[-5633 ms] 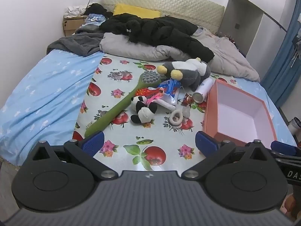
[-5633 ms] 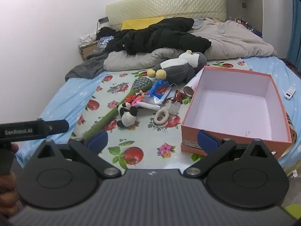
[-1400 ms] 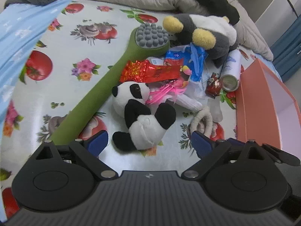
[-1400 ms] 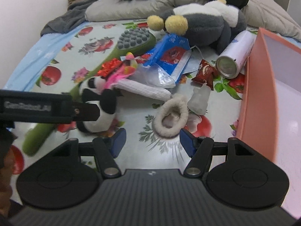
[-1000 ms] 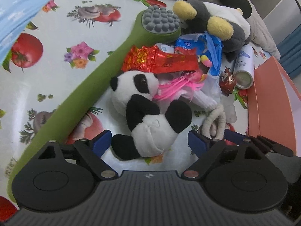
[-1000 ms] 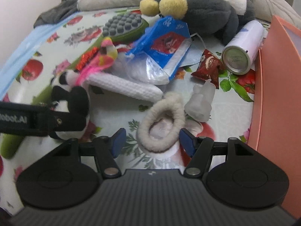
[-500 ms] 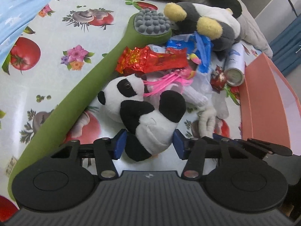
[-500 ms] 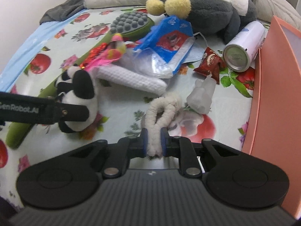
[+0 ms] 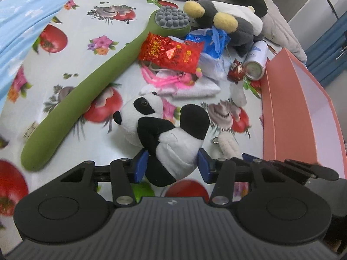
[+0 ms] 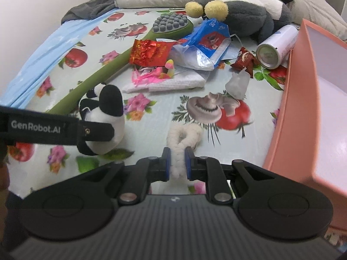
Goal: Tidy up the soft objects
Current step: 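Grasp the panda plush with the left tool while the right tool grasps the white fuzzy hair tie, then carry the panda plush with the left tool while the right tool carries the hair tie over the box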
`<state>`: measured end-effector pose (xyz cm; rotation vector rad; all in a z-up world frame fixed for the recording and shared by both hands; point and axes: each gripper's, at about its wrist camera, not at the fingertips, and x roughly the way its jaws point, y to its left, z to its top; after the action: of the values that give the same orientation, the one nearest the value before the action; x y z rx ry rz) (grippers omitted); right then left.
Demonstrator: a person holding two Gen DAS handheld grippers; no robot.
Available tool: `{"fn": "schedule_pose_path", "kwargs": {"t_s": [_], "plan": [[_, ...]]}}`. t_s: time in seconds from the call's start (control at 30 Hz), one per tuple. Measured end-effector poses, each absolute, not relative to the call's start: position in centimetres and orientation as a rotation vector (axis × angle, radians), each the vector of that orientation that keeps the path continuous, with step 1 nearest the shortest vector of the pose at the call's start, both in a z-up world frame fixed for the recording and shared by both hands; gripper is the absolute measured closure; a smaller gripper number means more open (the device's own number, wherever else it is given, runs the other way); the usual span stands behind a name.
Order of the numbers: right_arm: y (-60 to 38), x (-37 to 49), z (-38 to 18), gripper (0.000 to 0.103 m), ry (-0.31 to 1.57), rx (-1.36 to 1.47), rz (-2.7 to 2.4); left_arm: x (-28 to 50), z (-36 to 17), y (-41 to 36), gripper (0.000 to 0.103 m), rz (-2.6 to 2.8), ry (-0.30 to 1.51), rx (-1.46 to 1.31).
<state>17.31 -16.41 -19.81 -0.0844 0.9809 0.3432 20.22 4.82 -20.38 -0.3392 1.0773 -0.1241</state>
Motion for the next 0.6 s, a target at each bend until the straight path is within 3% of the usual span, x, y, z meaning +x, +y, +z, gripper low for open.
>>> {"fn": "schedule_pose_path", "kwargs": {"t_s": [0.6], "plan": [[-17.9,11.7,-13.6,0.087,0.840,-0.066,0.329,13.8,-14.4,4.6,0.049,-0.132,0.952,-0.368]]}}
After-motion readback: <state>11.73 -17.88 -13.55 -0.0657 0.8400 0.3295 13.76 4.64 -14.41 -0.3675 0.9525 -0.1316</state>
